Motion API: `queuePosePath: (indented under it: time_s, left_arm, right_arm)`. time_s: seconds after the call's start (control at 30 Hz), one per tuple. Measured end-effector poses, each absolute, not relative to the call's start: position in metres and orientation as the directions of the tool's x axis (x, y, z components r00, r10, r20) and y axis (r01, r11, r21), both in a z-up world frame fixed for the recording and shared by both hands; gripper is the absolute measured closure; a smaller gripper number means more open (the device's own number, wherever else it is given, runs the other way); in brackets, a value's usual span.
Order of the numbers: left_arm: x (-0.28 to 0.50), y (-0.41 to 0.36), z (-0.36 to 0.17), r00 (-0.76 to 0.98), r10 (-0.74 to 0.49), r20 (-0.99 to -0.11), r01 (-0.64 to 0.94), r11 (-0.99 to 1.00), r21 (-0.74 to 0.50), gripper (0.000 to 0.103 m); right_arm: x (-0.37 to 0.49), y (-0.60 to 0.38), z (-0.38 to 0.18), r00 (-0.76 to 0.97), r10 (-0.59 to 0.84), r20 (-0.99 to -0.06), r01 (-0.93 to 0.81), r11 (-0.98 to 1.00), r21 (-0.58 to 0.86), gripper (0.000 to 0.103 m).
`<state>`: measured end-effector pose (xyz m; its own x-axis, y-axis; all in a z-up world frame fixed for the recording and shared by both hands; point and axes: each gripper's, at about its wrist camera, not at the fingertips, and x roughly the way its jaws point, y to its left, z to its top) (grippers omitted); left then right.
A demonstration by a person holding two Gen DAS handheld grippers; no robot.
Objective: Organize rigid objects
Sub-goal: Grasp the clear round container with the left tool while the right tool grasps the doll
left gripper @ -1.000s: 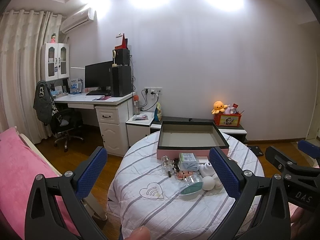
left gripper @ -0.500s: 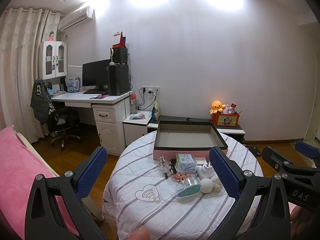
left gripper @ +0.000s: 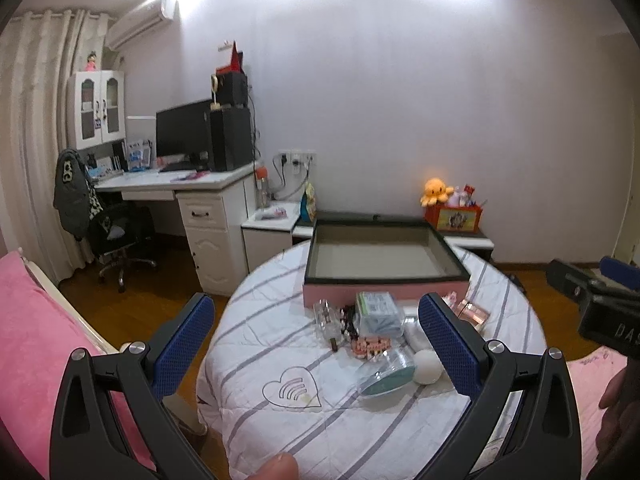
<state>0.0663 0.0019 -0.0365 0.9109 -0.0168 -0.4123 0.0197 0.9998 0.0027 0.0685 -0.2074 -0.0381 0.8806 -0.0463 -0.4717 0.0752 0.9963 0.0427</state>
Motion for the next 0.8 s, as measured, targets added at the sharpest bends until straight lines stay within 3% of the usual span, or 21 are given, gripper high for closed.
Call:
queuePosePath:
  time_s: [0.4,0.8]
  left_arm:
    - [0.118,-0.014,-0.112,0.817,-0.066,-0.573,0.079,0.997,-0.003,0.0]
    - [0.134,-0.028,-0.152,0.755,-0.111,-0.646,0.12,0.992,-0.031,0.0]
  right_arm:
    - [0.123,-0.221,-0.119,0.762,-0.035,-0.647,0.074,0.997,0.033,0.0]
    - [0.143,-0.216,-0.156,0.696,0.025,-0.717,0.013,0.999,0.047,0.0]
